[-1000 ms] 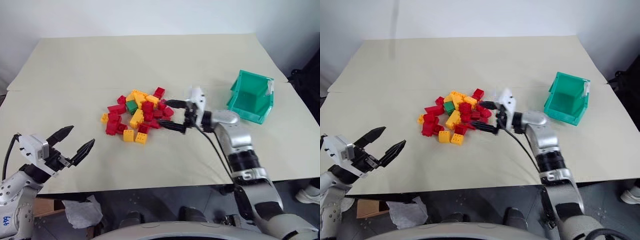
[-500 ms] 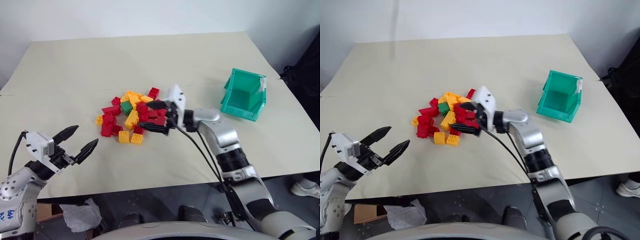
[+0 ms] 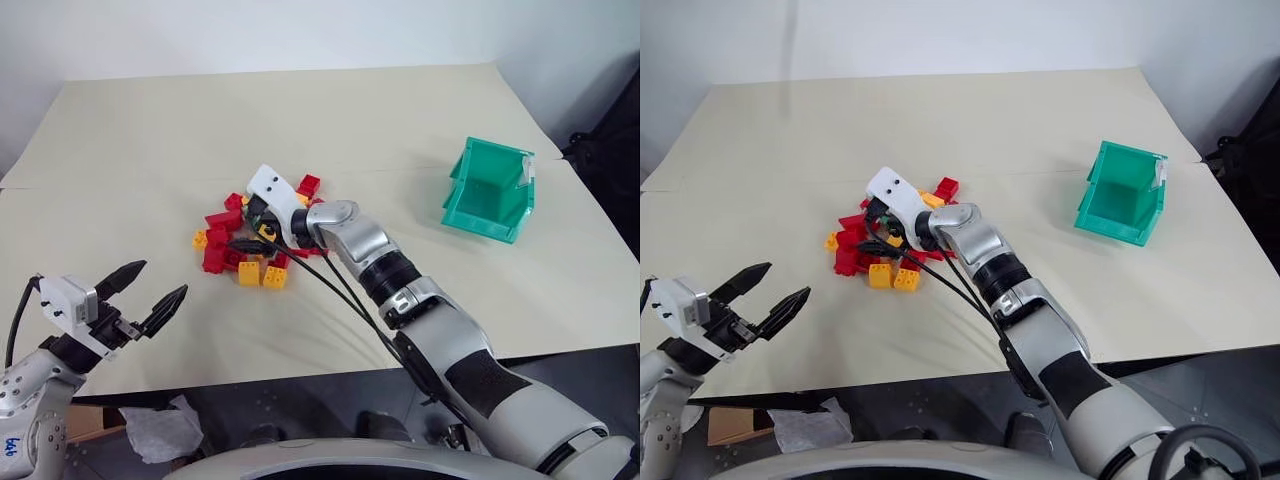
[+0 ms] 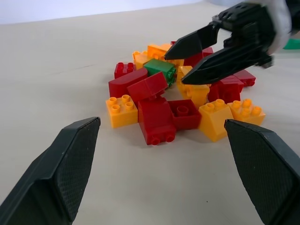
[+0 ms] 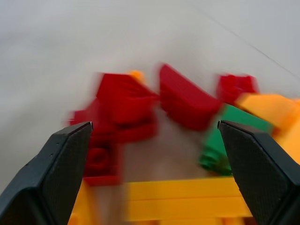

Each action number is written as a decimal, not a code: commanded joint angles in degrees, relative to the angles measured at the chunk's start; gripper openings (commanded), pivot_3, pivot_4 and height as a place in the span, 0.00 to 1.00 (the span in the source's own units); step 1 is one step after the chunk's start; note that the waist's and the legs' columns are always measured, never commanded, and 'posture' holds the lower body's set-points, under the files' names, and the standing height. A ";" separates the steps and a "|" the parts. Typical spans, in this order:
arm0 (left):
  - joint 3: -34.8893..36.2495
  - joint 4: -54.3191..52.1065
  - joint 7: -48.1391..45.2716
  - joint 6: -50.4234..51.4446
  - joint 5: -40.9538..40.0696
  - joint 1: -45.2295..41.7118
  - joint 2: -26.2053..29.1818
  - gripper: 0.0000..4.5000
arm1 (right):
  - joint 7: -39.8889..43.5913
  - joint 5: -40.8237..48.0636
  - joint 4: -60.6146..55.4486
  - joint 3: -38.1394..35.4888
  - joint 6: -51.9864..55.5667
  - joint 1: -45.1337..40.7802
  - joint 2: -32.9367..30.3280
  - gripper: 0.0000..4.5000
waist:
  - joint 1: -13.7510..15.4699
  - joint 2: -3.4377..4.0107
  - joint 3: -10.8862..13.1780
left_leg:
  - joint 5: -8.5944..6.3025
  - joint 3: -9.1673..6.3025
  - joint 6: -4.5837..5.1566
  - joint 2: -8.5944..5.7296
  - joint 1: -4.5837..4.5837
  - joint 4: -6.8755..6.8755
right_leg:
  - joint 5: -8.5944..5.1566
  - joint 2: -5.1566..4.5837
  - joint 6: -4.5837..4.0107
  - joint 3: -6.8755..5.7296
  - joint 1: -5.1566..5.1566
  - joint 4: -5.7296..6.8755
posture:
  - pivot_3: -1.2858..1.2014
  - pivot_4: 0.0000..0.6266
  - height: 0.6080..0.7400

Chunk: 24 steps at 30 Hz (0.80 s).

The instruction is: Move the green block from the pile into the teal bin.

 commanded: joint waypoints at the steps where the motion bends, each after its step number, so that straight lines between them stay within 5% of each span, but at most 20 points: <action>1: 1.11 -2.53 0.63 -0.57 -0.77 0.09 -0.32 1.00 | -6.92 -2.71 6.93 -1.30 -2.97 -4.52 1.41 0.99 | -0.12 0.00 0.00 | 0.00 0.00 0.00 0.00 0.00 -0.01 | 0.00 0.00 0.00 0.01 -0.01 0.01 | 0.52 0.24 1.00; 12: 1.19 -2.35 0.57 -0.94 -0.95 -0.56 -0.45 1.00 | -10.43 -3.82 14.51 -5.31 -4.90 -9.21 5.30 0.99 | -0.25 0.00 0.00 | -0.01 0.02 -0.01 0.01 0.00 -0.08 | 0.00 0.00 0.00 0.03 -0.04 0.01 | 0.52 0.24 1.00; 15: 1.23 -2.39 0.70 -1.01 -0.84 -0.51 -0.48 1.00 | -10.56 -4.44 15.31 -5.43 -3.65 -9.60 6.32 0.86 | -0.38 0.00 0.00 | -0.01 0.02 -0.01 0.01 0.00 -0.11 | 0.00 0.00 -0.01 0.03 -0.05 0.01 | 0.52 0.24 1.00; 24: 1.15 -2.11 0.72 -1.34 -0.76 -0.89 -0.47 1.00 | -11.24 -6.25 15.93 -5.36 -2.81 -10.01 7.07 0.19 | -0.76 0.00 0.00 | -0.01 0.02 -0.01 0.01 0.00 -0.14 | 0.00 0.00 -0.01 0.04 -0.07 0.01 | 0.52 0.24 1.00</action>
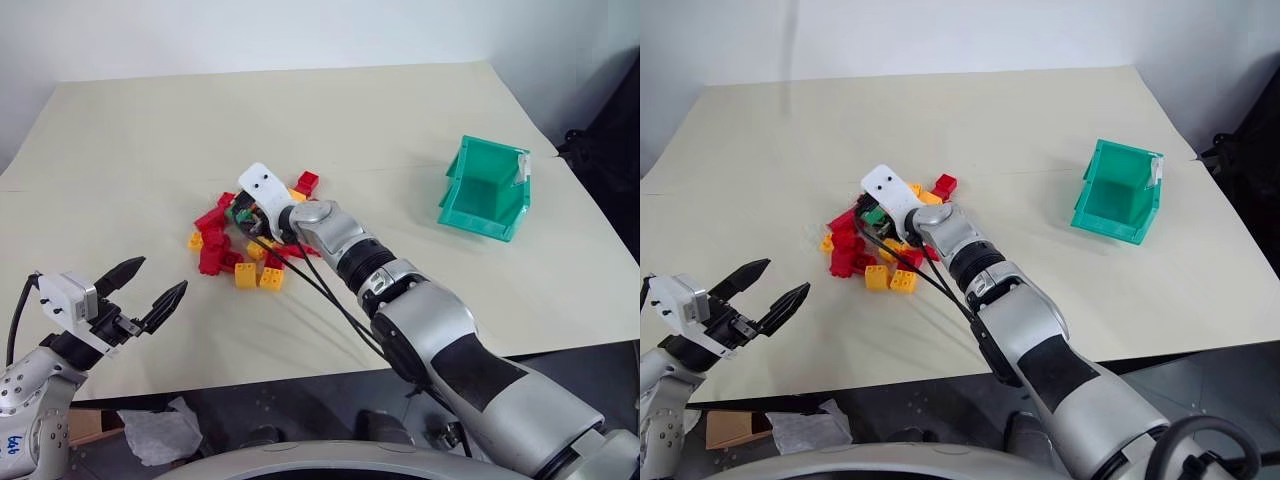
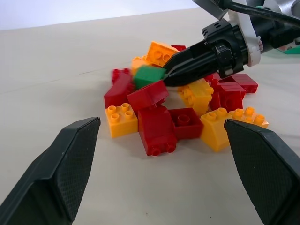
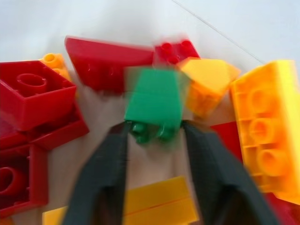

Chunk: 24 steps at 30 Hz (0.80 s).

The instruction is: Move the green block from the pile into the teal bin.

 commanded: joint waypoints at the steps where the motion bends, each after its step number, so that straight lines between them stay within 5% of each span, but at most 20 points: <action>1: 1.10 -1.88 0.15 -1.16 -0.68 -0.17 -0.29 1.00 | -1.01 -0.54 0.03 -0.69 0.43 -1.74 1.46 0.11 | -0.15 0.00 0.00 | 0.00 0.00 0.00 0.00 0.00 -0.01 | 0.00 0.00 0.00 0.00 0.00 0.00 | 0.52 0.24 1.00; 10: 0.34 -0.75 -0.21 -1.59 -0.14 -1.20 -0.85 1.00 | 4.76 0.95 -2.50 -2.59 -3.09 -1.46 -1.65 0.15 | -0.67 0.00 0.00 | 0.00 0.00 0.00 0.00 0.00 -0.04 | 0.00 0.00 0.00 -0.01 0.00 -0.01 | 0.52 0.24 1.00; 21: 0.60 -0.98 -0.17 -1.55 0.22 -0.97 -0.59 1.00 | 17.01 2.18 -6.12 -3.44 -11.79 2.94 -4.60 0.87 | -0.82 -0.01 0.00 | 0.00 0.00 0.00 0.00 0.01 -0.07 | 0.00 0.00 0.00 -0.01 0.00 0.00 | 0.52 0.24 1.00; 24: 0.21 -0.27 -0.46 -1.47 0.31 -1.28 -0.51 1.00 | 23.45 4.10 -12.80 -4.31 -17.40 7.74 -9.69 0.99 | -0.53 -0.02 -0.01 | 0.00 0.00 0.00 -0.01 0.00 -0.06 | 0.00 -0.02 0.00 -0.04 0.00 -0.03 | 0.52 0.24 1.00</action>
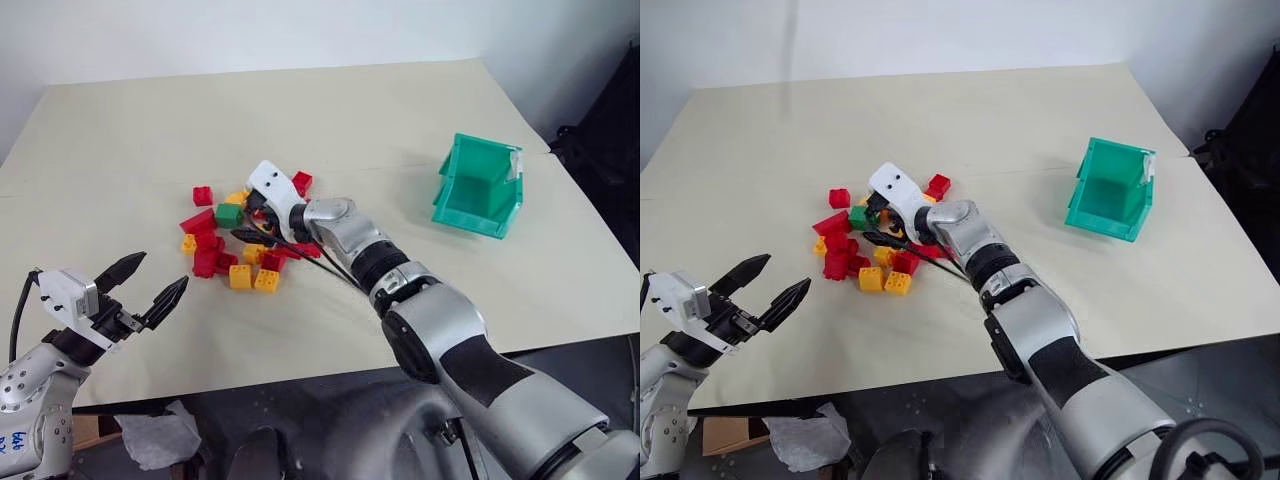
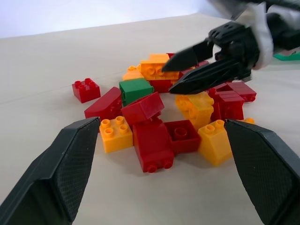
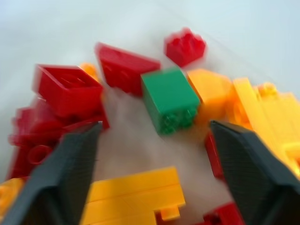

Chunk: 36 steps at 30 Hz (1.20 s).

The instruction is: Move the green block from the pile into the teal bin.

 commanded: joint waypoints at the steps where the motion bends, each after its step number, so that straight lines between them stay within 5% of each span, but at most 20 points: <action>1: -0.04 -0.12 -0.55 -0.86 0.21 -0.23 0.25 1.00 | 8.59 3.95 -10.45 -2.39 -6.91 4.61 -6.01 0.99 | 0.48 -0.02 -0.01 | 0.00 -0.01 0.00 -0.02 -0.02 0.02 | 0.00 0.00 0.00 0.00 0.01 -0.01 | 0.52 0.24 1.00; 13: 1.23 3.68 -3.57 1.40 -1.59 -3.12 4.60 1.00 | 27.87 28.62 -59.61 -11.21 2.05 39.13 -26.48 0.99 | 2.27 -0.03 -0.01 | -0.03 0.01 0.04 -0.03 0.01 0.14 | 0.01 -0.01 0.03 -0.02 0.11 -0.08 | 0.52 0.24 1.00; 24: -2.43 12.30 -8.57 0.58 1.66 -10.77 8.80 1.00 | 23.99 31.92 -74.27 -15.22 5.00 55.54 -36.73 0.99 | 3.57 -0.01 0.00 | -0.04 0.17 0.06 -0.01 0.09 0.29 | 0.01 0.00 0.02 0.06 0.17 -0.11 | 0.52 0.24 1.00; 30: -13.27 24.07 -12.23 2.28 6.81 -31.12 9.64 1.00 | 18.44 33.61 -79.64 -17.19 7.22 57.79 -37.91 0.99 | 5.49 -0.03 -0.01 | -0.03 0.15 0.07 -0.04 0.06 0.42 | 0.03 0.00 -0.01 0.03 0.21 -0.09 | 0.52 0.24 1.00; 36: -26.69 55.83 -15.84 -2.71 20.50 -60.97 5.28 1.00 | 14.33 36.41 -86.41 -18.32 11.00 60.84 -39.24 0.99 | 6.21 -0.13 -0.04 | -0.02 0.16 0.12 -0.08 -0.02 0.42 | 0.06 0.04 0.04 -0.06 0.22 -0.22 | 0.52 0.24 1.00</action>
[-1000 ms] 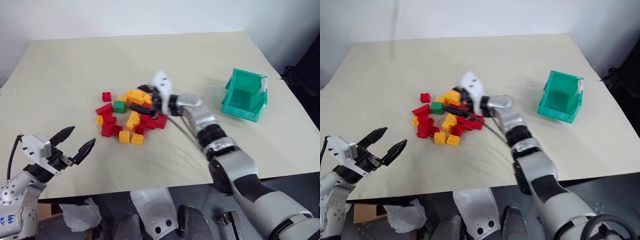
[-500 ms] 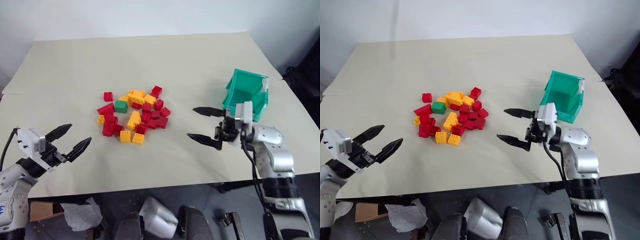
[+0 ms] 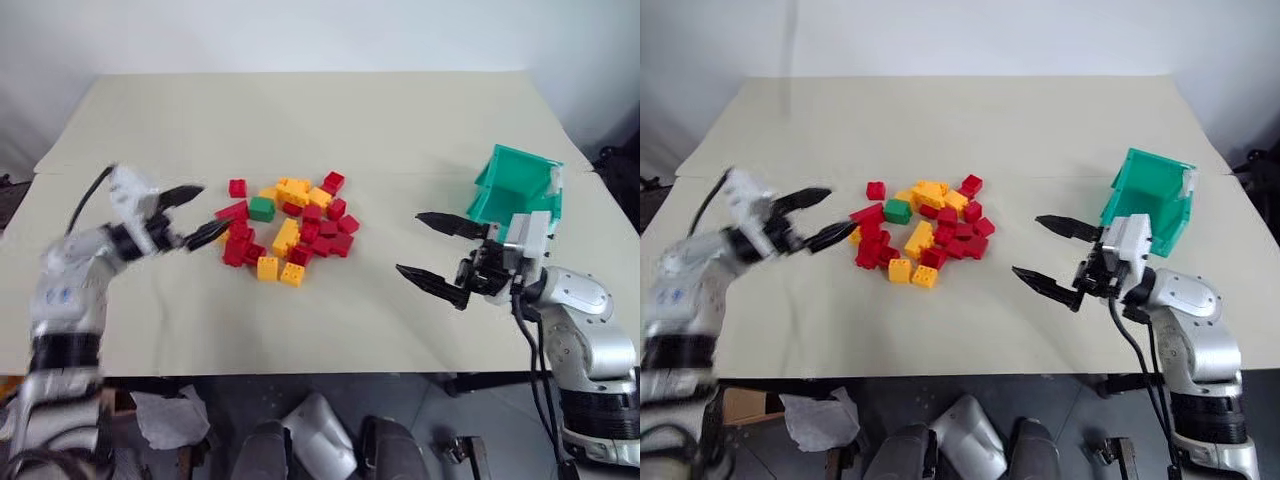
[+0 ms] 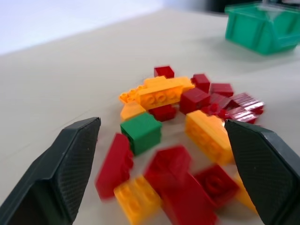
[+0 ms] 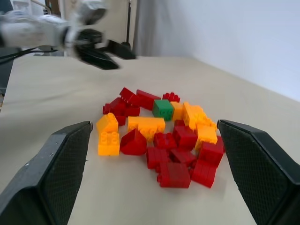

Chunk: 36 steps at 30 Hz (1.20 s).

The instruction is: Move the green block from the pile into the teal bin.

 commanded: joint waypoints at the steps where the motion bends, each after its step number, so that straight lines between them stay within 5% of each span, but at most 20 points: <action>1: -4.60 14.62 -1.69 -5.28 6.65 -9.95 -2.29 1.00 | -2.47 2.33 -5.10 -1.36 1.54 0.91 -0.86 0.99 | -0.17 -0.04 -0.02 | -0.01 0.01 0.01 -0.01 -0.03 -0.03 | 0.03 0.00 0.05 0.00 0.00 -0.11 | 0.52 0.24 1.00; 7: -11.57 35.02 -4.03 -11.67 17.17 -21.95 -6.07 1.00 | -8.73 4.53 -12.61 -2.57 5.03 3.96 -0.75 0.99 | -1.36 -0.07 -0.01 | -0.05 0.11 0.08 -0.03 -0.04 -0.40 | 0.06 -0.01 0.11 -0.14 -0.07 -0.34 | 0.52 0.24 1.00; 21: -13.30 41.68 -5.19 -9.06 25.03 -24.72 -6.29 1.00 | -14.45 7.04 -19.77 -4.31 6.97 10.91 -1.16 0.99 | -1.56 -0.21 0.04 | -0.05 0.09 0.09 -0.03 -0.05 -0.30 | 0.06 -0.04 0.12 -0.18 -0.05 -0.27 | 0.52 0.24 1.00; 26: -12.25 42.06 -3.72 -8.39 25.11 -25.33 -7.76 0.78 | -14.78 7.61 -20.09 -4.44 6.98 11.56 -1.52 1.00 | -1.32 -0.24 0.03 | -0.06 0.06 0.11 -0.03 -0.04 -0.07 | 0.06 -0.07 0.12 -0.16 0.04 -0.19 | 0.52 0.24 1.00; 33: -10.74 41.89 -5.35 -9.24 25.07 -25.16 -7.15 0.31 | -15.24 7.84 -20.41 -4.46 6.75 12.39 -1.73 1.00 | -0.84 -0.26 0.01 | -0.04 0.06 0.15 -0.03 0.00 0.04 | 0.07 -0.08 0.10 -0.13 0.08 -0.11 | 0.52 0.24 1.00; 36: -9.45 41.44 -9.59 -10.98 23.79 -25.24 -6.20 0.29 | -15.02 7.86 -20.14 -4.59 6.57 12.61 -1.83 1.00 | -0.85 -0.27 0.01 | -0.04 0.06 0.15 -0.03 -0.02 0.04 | 0.07 -0.08 0.10 -0.13 0.06 -0.12 | 0.52 0.24 1.00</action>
